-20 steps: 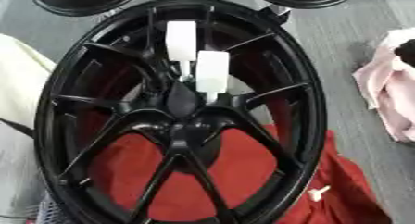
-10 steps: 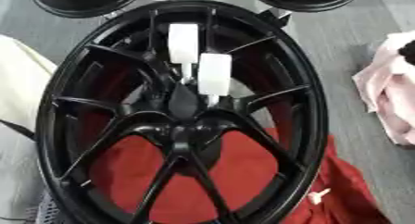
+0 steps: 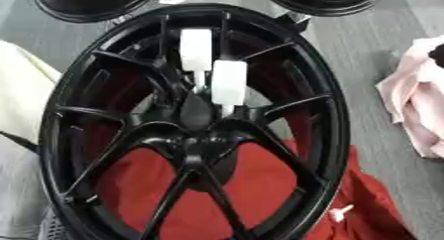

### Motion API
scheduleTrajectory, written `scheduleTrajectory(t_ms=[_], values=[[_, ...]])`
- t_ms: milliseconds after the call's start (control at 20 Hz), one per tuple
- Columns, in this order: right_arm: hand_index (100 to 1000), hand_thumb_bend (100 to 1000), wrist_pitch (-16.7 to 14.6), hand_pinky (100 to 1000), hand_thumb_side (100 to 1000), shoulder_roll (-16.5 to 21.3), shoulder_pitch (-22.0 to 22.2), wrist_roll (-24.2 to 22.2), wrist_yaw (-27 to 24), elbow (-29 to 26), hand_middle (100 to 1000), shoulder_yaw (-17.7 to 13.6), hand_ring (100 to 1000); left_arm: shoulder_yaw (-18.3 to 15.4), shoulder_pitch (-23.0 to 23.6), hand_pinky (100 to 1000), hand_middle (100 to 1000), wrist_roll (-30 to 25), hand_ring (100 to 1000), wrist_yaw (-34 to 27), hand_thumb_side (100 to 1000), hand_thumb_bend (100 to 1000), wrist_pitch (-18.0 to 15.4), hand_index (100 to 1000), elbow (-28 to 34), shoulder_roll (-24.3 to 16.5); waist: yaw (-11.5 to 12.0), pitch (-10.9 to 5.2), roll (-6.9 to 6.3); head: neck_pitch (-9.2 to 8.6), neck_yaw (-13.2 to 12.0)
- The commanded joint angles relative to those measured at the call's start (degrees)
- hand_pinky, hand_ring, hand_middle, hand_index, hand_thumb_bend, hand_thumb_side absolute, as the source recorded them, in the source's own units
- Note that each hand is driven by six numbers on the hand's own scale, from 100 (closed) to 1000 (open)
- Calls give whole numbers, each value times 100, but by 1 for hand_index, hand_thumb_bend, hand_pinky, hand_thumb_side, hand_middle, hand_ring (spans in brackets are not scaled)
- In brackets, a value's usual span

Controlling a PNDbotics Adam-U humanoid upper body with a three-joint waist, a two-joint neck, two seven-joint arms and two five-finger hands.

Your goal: Pull the pin out of the wheel hub.

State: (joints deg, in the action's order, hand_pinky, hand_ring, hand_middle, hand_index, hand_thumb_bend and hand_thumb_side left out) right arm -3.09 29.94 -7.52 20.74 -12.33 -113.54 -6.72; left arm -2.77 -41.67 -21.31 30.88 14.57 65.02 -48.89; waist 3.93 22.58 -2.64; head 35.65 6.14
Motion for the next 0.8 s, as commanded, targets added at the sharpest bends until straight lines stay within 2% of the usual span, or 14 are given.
scheduleTrajectory(t_ms=[50, 100, 200, 300, 350, 400, 650, 800], values=[[637, 100, -22, 854, 638, 94, -17, 8, -5, -105, 627, -61, 730, -151, -33, 897, 819, 44, 853, -33, 807, 162, 29, 925, 74, -176, 14, -176, 4, -32, -11], [637, 100, -21, 854, 638, 94, -15, 9, -5, -105, 627, -62, 730, -166, -34, 893, 809, 108, 845, -104, 805, 105, 52, 918, 107, -164, 17, -178, 5, -31, -8], [637, 100, -22, 854, 632, 96, -12, 11, -4, -105, 627, -65, 730, -203, -33, 876, 771, 305, 811, -393, 793, 100, 74, 896, 266, -133, 24, -183, 11, -33, -5], [637, 100, -26, 854, 622, 102, -14, 8, -4, -105, 627, -66, 730, -232, -22, 860, 741, 599, 781, -815, 743, 100, 51, 880, 555, -95, 31, -188, 19, -31, -3], [637, 100, -28, 854, 620, 104, -14, 6, -3, -105, 626, -67, 730, -245, -15, 848, 720, 782, 760, -1077, 843, 100, 27, 870, 752, -74, 36, -190, 24, -28, -2], [637, 100, -29, 854, 616, 104, -14, 5, -3, -105, 626, -67, 730, -249, 2, 842, 702, 976, 748, -1337, 748, 100, 1, 863, 965, -57, 39, -192, 29, -25, -2], [636, 100, -43, 852, 607, 114, -27, -6, -1, -105, 626, -66, 730, -211, 168, 830, 670, 1953, 717, -2566, 742, 100, -184, 854, 2322, 141, 50, -200, 56, -22, -21], [636, 100, -63, 852, 600, 138, -59, 3, -3, -105, 627, -68, 730, -149, 345, 829, 671, 2526, 715, -3318, 748, 100, -345, 867, 3223, 438, 47, -200, 75, -26, -42]])
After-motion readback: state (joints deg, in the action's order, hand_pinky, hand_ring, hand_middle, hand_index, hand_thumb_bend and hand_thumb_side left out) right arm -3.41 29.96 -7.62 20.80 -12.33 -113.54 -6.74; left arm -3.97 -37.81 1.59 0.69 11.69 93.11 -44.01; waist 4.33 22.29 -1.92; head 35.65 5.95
